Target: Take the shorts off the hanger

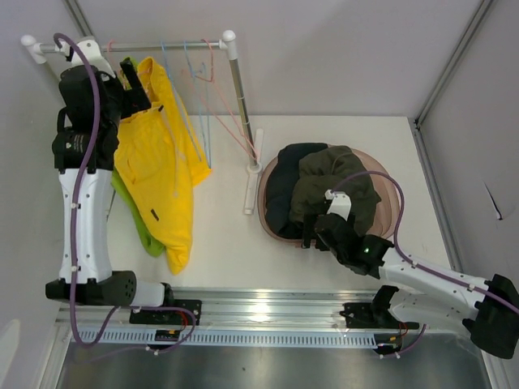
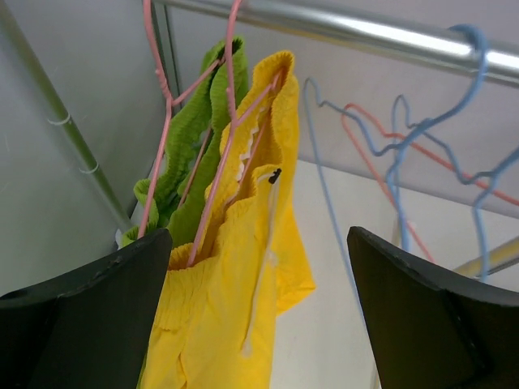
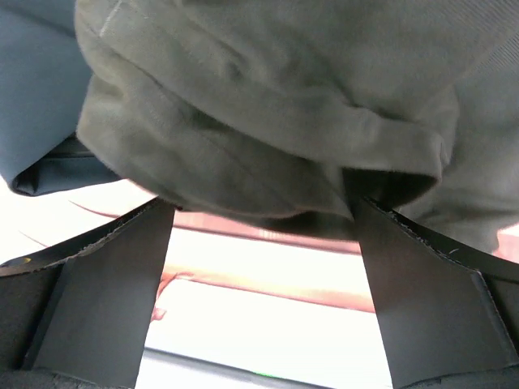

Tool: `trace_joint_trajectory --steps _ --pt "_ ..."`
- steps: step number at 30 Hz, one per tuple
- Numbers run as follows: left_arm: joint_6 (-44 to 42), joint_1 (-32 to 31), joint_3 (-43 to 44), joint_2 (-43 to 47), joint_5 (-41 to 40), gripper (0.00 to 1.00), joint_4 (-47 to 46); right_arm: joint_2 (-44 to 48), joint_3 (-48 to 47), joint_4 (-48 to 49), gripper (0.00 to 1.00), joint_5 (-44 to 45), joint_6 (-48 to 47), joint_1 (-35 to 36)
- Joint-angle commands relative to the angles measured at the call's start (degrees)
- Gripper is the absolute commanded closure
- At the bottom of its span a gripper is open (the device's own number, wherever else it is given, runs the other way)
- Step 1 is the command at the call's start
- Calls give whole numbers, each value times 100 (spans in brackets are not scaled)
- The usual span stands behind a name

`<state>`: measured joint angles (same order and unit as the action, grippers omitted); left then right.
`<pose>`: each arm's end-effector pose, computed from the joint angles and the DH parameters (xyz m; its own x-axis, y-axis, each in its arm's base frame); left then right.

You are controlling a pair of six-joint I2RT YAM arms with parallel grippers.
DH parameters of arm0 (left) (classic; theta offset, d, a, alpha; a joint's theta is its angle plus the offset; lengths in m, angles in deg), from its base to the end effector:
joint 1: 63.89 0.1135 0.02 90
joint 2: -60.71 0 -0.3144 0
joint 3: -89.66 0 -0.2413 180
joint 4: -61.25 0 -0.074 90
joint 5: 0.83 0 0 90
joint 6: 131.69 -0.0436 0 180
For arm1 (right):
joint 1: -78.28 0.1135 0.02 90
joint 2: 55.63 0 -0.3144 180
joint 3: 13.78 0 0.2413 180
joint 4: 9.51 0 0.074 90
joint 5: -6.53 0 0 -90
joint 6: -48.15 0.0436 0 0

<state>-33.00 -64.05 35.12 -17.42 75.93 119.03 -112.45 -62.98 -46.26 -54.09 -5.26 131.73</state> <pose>0.2334 0.0093 0.5775 -0.1457 -0.1467 -0.9784 -0.2474 0.9629 -0.1075 0.1167 0.1216 0.2663 -0.6271 0.0262 -0.7785 -0.1461 0.9777 0.1506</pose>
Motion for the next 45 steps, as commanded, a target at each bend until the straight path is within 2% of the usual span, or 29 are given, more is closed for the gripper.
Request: trace_joint_trajectory --steps 1,12,18,24,27,28,31,34,45 --pt "45 271 -182 -273 84 5 -303 364 -307 -638 1 207 128 262" --pt "36 570 99 -1045 145 8 -470 944 -404 -1245 1 243 313 535" --pt "80 623 143 -1363 216 24 -505 1208 -720 -1535 1 348 418 701" --pt "221 640 275 -1644 497 49 -488 1463 -1168 -1807 1 550 453 974" --pt "239 640 108 -1583 445 70 -663 1498 -1317 -1905 1 638 480 1062" --pt "239 649 117 -1583 427 81 -655 1524 -1344 -1905 1 656 488 1097" --pt "256 640 143 -1565 383 97 -646 1507 -1397 -1896 1 682 480 1158" --pt "265 640 257 -1565 383 100 -611 1472 -1432 -1870 1 709 488 1220" --pt "230 570 1048 -1601 427 100 -269 1296 -1695 -1870 1 981 436 1466"
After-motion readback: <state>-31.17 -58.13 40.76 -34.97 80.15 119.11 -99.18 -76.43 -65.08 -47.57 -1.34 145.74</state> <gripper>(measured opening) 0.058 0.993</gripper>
